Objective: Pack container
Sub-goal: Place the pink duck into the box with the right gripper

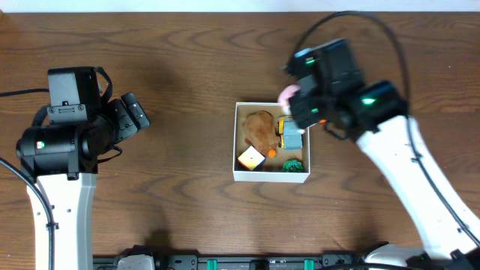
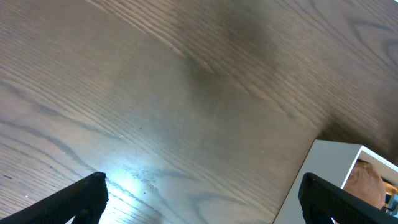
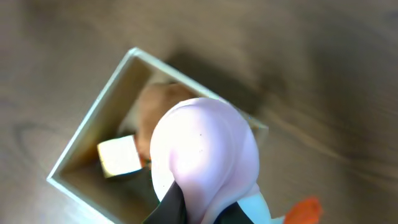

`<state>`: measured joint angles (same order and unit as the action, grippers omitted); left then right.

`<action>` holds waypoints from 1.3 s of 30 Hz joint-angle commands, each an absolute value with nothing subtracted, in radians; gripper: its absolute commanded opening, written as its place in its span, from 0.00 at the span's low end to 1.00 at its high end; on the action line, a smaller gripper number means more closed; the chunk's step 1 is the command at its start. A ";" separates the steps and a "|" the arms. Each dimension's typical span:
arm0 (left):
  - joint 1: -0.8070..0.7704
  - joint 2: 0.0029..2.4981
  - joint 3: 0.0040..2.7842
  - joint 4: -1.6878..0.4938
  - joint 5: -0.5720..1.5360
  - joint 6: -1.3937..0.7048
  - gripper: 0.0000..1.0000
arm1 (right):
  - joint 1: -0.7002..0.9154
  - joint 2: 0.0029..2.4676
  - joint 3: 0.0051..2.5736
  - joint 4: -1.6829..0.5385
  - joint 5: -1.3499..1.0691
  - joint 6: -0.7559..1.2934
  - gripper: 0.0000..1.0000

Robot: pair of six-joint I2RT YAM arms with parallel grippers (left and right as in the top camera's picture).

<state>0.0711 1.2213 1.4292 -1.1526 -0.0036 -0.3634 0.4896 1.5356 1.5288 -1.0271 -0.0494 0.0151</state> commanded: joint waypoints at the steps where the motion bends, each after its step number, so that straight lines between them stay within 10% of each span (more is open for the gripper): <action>1: 0.076 1.222 1.431 -1.157 -0.008 -0.369 0.98 | 0.552 1.594 1.522 -1.029 -0.056 0.022 0.07; 14: 0.076 1.222 1.431 -1.158 -0.008 -0.369 0.98 | 0.663 1.756 1.521 -1.131 -0.057 -0.017 0.11; 18: 0.076 1.222 1.431 -1.158 -0.008 -0.369 0.98 | 0.682 1.779 1.521 -1.134 -0.057 -0.024 0.27; 22: 0.076 1.222 1.431 -1.158 -0.008 -0.369 0.98 | 0.691 1.779 1.521 -1.134 -0.057 -0.025 0.67; 39: 0.072 1.221 1.431 -1.166 -0.008 -0.363 0.98 | 0.683 1.773 1.528 -1.076 -0.001 0.059 0.64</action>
